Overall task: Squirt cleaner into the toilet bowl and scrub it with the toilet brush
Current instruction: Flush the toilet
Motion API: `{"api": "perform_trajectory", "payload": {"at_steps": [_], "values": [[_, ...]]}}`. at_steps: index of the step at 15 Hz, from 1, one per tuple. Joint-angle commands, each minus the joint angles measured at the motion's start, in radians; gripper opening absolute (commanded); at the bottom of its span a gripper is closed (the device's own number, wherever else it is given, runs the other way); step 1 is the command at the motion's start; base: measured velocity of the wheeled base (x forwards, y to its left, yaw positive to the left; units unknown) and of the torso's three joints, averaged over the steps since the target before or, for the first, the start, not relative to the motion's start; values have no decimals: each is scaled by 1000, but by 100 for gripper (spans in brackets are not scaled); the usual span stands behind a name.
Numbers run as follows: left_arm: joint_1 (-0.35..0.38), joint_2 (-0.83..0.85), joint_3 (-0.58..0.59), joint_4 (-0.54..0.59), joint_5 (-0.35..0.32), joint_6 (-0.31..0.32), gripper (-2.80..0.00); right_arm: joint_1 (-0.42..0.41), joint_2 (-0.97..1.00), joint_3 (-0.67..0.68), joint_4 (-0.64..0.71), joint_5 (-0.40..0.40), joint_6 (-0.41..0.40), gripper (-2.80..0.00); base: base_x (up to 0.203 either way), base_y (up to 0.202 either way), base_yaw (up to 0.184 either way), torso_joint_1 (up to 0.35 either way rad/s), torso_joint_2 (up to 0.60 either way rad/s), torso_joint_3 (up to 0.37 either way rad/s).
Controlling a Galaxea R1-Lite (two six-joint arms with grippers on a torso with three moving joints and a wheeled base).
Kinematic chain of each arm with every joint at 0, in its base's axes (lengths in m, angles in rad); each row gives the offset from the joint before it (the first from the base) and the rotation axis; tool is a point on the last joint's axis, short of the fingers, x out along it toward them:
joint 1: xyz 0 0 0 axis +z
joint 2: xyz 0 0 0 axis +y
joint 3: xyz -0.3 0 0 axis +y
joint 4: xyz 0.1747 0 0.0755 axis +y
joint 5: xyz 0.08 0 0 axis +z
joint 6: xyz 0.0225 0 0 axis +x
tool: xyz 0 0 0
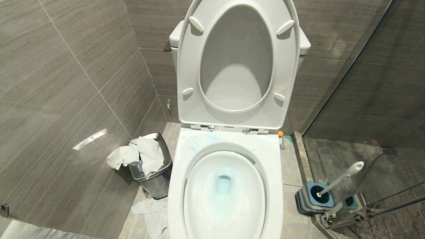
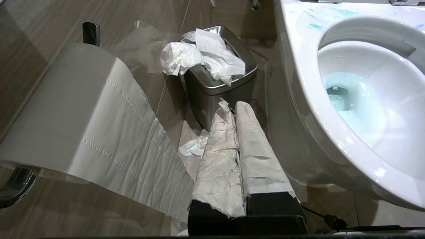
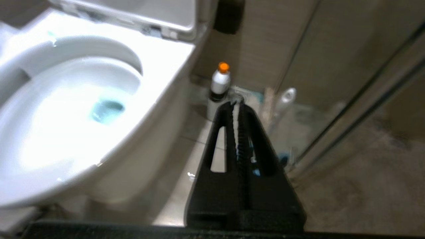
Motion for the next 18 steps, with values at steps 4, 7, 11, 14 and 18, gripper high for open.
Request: {"api": "perform_trajectory", "payload": {"at_steps": [4, 7, 11, 14, 18], "values": [[0, 1, 2, 0, 0, 0, -280, 0, 2, 1, 117, -43, -5, -280, 0, 0, 0, 0, 0, 0], [0, 1, 2, 0, 0, 0, -280, 0, 2, -1, 123, -43, 29, -280, 0, 0, 0, 0, 0, 0], [0, 1, 2, 0, 0, 0, -280, 0, 2, -1, 121, -61, 102, -280, 0, 0, 0, 0, 0, 0], [0, 1, 2, 0, 0, 0, -280, 0, 2, -1, 119, -62, 101, -280, 0, 0, 0, 0, 0, 0], [0, 1, 2, 0, 0, 0, -280, 0, 2, 0, 118, -61, 105, -280, 0, 0, 0, 0, 0, 0]]}}
